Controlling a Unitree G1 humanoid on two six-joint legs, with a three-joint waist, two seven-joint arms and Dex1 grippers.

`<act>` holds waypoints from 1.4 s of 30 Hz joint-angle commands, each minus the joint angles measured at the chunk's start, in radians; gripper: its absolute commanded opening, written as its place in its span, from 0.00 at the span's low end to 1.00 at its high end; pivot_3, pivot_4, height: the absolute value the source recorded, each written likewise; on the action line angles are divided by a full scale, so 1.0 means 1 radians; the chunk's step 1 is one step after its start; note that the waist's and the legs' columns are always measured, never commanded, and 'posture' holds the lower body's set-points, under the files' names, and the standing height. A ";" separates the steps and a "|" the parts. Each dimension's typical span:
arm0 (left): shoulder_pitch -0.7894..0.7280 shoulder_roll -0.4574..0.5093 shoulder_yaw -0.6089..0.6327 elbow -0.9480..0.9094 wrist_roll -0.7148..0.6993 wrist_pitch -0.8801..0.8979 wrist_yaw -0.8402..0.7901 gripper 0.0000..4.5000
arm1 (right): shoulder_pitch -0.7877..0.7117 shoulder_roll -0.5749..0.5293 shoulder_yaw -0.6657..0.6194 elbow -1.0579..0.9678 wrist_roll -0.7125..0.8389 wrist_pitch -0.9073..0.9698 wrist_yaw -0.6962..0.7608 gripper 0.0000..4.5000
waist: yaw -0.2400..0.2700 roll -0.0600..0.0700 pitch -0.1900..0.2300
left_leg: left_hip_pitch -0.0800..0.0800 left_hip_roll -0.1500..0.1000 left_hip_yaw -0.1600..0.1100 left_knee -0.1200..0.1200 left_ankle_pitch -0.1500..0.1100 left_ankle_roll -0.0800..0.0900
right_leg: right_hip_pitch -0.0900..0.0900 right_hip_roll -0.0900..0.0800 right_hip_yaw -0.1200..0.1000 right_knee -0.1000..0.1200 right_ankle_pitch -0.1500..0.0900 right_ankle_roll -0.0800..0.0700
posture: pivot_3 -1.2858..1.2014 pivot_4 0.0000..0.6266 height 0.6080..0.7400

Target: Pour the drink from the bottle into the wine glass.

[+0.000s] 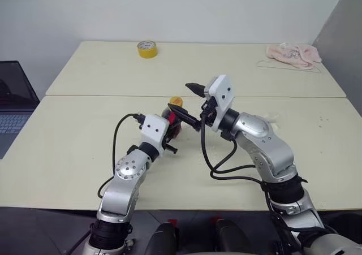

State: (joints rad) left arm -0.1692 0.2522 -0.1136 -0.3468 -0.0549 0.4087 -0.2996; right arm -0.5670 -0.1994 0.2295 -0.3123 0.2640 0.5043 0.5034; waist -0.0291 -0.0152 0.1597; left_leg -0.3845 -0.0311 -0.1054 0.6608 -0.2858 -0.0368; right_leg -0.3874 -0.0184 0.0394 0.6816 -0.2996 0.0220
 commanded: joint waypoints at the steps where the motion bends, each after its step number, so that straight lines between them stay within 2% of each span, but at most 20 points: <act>1: -0.020 0.004 0.014 -0.049 -0.001 -0.032 -0.003 0.15 | 0.016 -0.030 -0.057 -0.051 0.012 0.006 -0.005 0.90 | 0.000 0.000 0.000 | 0.000 0.000 0.000 0.000 0.000 0.000 | 0.000 0.000 0.000 0.000 0.000 0.000 | 0.52 0.24 1.00; 12: -0.024 0.006 0.014 -0.047 -0.003 -0.030 -0.005 0.15 | 0.053 -0.101 -0.100 -0.104 0.053 0.048 0.003 0.90 | 0.000 0.000 0.000 | 0.000 0.000 0.000 0.000 0.000 0.000 | 0.000 0.000 0.000 0.000 0.000 0.000 | 0.52 0.24 1.00; 17: -0.024 0.007 0.013 -0.047 -0.004 -0.030 -0.006 0.15 | 0.053 -0.125 -0.107 -0.142 0.124 0.115 0.051 0.90 | 0.000 0.000 0.000 | 0.000 0.000 0.000 0.000 0.000 0.001 | 0.000 0.000 0.000 0.000 0.000 0.000 | 0.52 0.24 1.00; 24: -0.023 0.007 0.009 -0.046 0.000 -0.032 -0.009 0.15 | -0.030 -0.064 -0.099 -0.160 0.227 0.245 0.018 0.90 | 0.000 0.000 0.000 | 0.000 0.000 -0.001 0.000 -0.002 0.003 | 0.000 0.000 0.000 0.000 0.000 0.000 | 0.52 0.24 1.00; 30: -0.021 0.008 0.007 -0.046 0.001 -0.033 -0.011 0.15 | -0.072 -0.010 -0.070 -0.108 0.200 0.245 -0.012 0.90 | 0.000 0.000 0.000 | 0.000 0.000 0.000 0.000 -0.002 0.003 | 0.000 0.000 0.000 0.000 0.000 0.000 | 0.52 0.24 1.00; 42: -0.021 0.008 0.008 -0.049 0.004 -0.034 -0.014 0.15 | -0.073 0.010 -0.041 -0.054 0.155 0.207 -0.021 0.90 | 0.000 0.000 0.000 | 0.000 0.000 0.000 0.000 -0.002 0.003 | 0.000 0.000 0.000 0.000 0.000 0.000 | 0.52 0.24 1.00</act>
State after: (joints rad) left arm -0.1718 0.2597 -0.1119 -0.3468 -0.0542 0.4073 -0.3157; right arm -0.6222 -0.1963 0.1941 -0.3474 0.4175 0.7385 0.4870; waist -0.0292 -0.0152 0.1597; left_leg -0.3845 -0.0311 -0.1058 0.6607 -0.2876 -0.0336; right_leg -0.3876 -0.0183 0.0390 0.6818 -0.2996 0.0220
